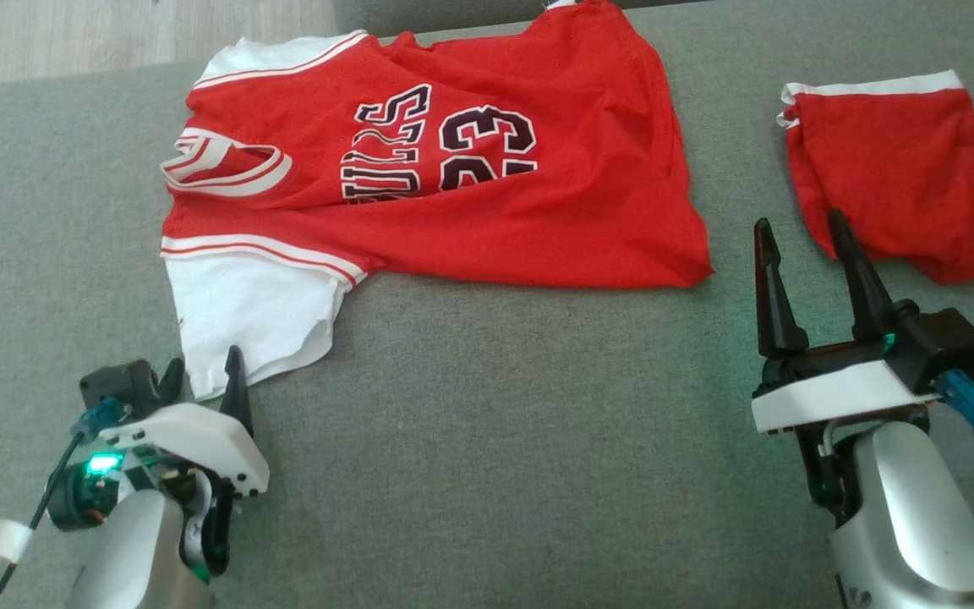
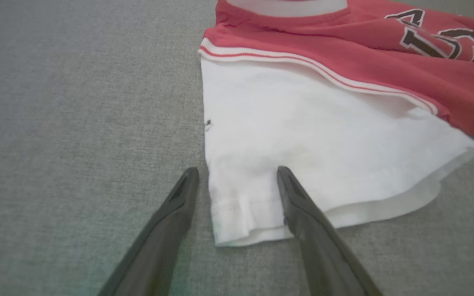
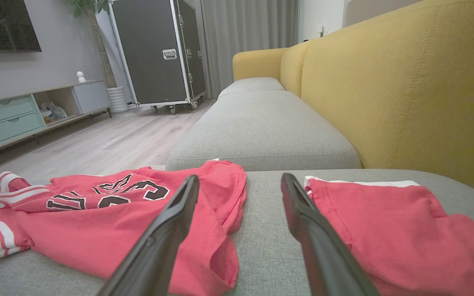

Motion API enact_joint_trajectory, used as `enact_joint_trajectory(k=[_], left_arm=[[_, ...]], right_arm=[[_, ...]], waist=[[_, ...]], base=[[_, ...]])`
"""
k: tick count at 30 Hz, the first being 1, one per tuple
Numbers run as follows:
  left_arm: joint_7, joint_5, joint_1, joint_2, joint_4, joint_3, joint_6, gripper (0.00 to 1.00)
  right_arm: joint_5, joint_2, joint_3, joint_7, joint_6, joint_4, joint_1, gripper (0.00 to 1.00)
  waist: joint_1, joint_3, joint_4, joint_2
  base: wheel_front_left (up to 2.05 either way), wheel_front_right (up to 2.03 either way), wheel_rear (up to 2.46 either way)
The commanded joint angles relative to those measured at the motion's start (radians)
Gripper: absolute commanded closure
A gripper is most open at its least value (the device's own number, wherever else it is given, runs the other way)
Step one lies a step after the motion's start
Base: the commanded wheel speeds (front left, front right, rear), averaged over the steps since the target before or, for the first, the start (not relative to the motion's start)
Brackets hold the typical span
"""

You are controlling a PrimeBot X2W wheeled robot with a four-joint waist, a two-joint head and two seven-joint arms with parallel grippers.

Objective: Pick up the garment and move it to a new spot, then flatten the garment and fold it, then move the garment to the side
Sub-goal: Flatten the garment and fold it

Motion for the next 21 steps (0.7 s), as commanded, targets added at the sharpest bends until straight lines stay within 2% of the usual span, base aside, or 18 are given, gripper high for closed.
enact_joint_trajectory(k=[1,2,3,4,7,12,16,21], left_arm=[[0.012,0.002,-0.013,0.026,-0.003,0.025,0.002,0.00],[0.012,-0.001,-0.013,0.027,-0.003,0.027,0.003,0.18],[0.008,-0.004,-0.014,0.028,-0.004,0.029,0.003,0.65],[0.003,-0.006,-0.015,0.029,-0.006,0.031,0.002,1.00],[-0.042,-0.013,-0.018,0.031,-0.026,0.043,0.002,1.00],[-0.195,-0.021,-0.023,0.021,-0.093,0.069,-0.003,1.00],[-0.305,-0.014,-0.017,0.017,-0.142,0.084,0.003,1.00],[-0.358,-0.009,-0.003,0.011,-0.202,0.083,-0.008,1.00]], right_arm=[[0.009,0.001,0.017,-0.006,-0.001,-0.034,-0.029,0.00],[0.010,0.001,0.017,-0.006,-0.001,-0.034,-0.029,0.00],[0.011,0.001,0.017,-0.006,-0.001,-0.034,-0.028,0.00],[0.011,0.001,0.016,-0.006,-0.001,-0.033,-0.028,0.00],[0.008,0.001,0.015,-0.006,-0.001,-0.027,-0.028,0.00],[0.001,0.001,0.015,-0.006,-0.001,0.002,-0.028,0.00],[0.012,0.001,0.005,-0.006,-0.001,0.066,-0.040,0.00],[0.003,0.001,0.023,0.036,-0.001,0.176,-0.091,0.00]], waist=[[0.0000,0.000,0.001,-0.0001],[0.0000,0.000,0.002,-0.0001],[0.0000,-0.001,0.003,-0.0001],[0.0000,-0.002,0.005,-0.0001],[0.0000,-0.007,0.013,-0.0001],[0.0000,-0.024,0.034,-0.0001],[0.0000,-0.039,0.056,-0.0001],[0.0000,-0.049,0.082,-0.0001]], base=[[0.00,0.00,0.00],[0.00,0.00,0.00],[0.00,0.00,0.00],[0.00,0.00,0.00],[0.00,0.00,0.00],[0.00,0.00,0.00],[0.00,0.00,0.00],[0.00,0.00,0.00]])
